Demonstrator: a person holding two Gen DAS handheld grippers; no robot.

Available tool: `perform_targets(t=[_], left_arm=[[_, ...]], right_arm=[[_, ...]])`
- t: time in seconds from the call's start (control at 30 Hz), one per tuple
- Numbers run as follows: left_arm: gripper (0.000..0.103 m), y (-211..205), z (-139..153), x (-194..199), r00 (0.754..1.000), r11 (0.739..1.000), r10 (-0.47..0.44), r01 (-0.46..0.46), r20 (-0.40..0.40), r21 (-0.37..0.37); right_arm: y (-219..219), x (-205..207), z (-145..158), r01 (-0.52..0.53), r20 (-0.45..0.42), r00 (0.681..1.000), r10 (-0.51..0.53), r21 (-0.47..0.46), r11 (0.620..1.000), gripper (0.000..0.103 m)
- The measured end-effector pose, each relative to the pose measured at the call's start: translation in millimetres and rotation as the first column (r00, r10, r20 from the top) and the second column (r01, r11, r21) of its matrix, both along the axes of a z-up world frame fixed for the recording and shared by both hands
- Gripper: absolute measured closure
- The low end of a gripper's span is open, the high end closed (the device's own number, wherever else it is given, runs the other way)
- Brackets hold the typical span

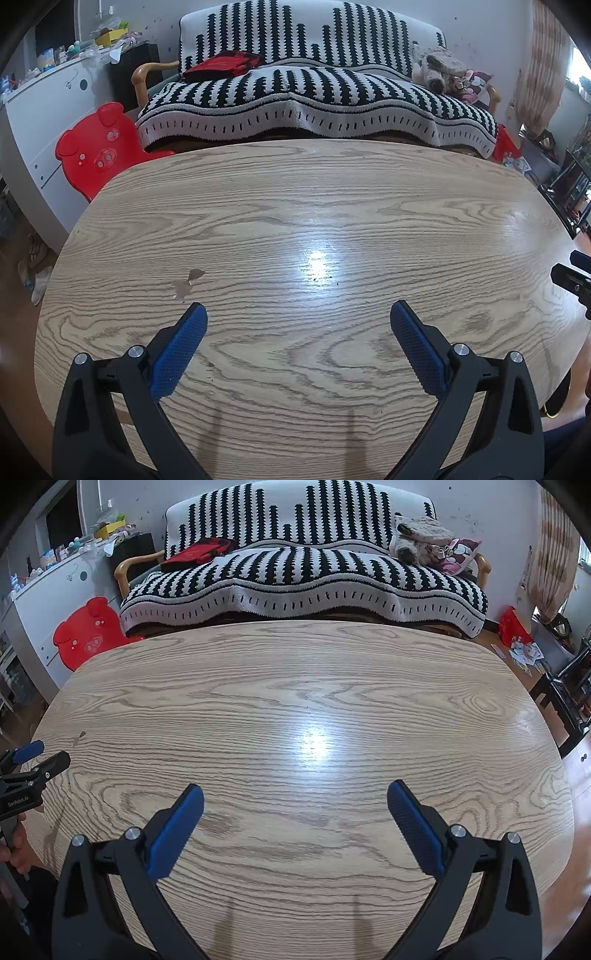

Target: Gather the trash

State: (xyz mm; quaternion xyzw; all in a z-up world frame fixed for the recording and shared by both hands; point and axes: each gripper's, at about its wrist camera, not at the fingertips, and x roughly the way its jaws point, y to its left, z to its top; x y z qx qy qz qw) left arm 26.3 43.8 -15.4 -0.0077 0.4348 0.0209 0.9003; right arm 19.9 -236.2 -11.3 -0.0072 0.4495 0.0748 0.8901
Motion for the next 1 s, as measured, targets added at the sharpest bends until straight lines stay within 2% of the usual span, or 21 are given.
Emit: perform_targets(t=[1.0], left_arm=[[0.007,1.3,-0.3,1.7,1.000,1.000,-0.001,0.001,-0.001,0.002]], right_arm=[[-6.2,-0.8,1.4,0.005,0.002,1.000,-0.005,0.000,1.000,0.007]])
